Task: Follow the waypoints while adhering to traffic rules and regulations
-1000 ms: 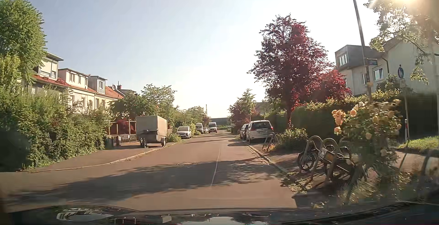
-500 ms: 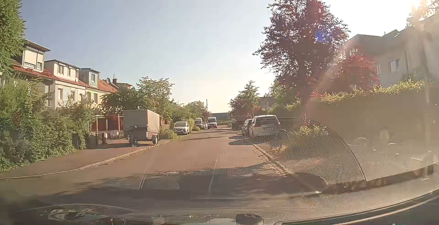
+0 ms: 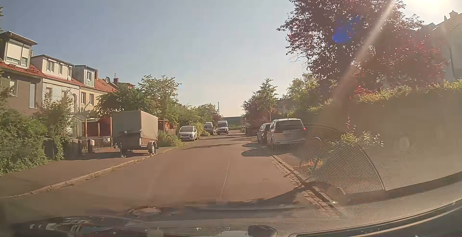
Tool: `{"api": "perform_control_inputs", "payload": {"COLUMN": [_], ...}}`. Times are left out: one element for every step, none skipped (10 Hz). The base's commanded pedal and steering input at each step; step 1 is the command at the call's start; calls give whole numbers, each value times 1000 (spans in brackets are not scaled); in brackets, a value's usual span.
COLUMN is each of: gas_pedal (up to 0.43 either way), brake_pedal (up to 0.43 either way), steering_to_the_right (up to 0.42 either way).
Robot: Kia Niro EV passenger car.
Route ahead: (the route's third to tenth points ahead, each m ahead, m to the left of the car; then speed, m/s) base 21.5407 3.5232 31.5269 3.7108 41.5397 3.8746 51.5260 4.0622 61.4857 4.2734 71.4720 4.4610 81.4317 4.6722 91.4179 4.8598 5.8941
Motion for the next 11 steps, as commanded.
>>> {"api": "perform_control_inputs", "payload": {"gas_pedal": [118, 110, 110, 110, 110, 110, 110, 110, 110, 110, 87], "brake_pedal": [0, 0, 0, 0, 0, 0, 0, 0, 0, 0, 0], "steering_to_the_right": [-8, -8, -8, -8, -7, -7, -7, -7, -6, -6, -6]}}
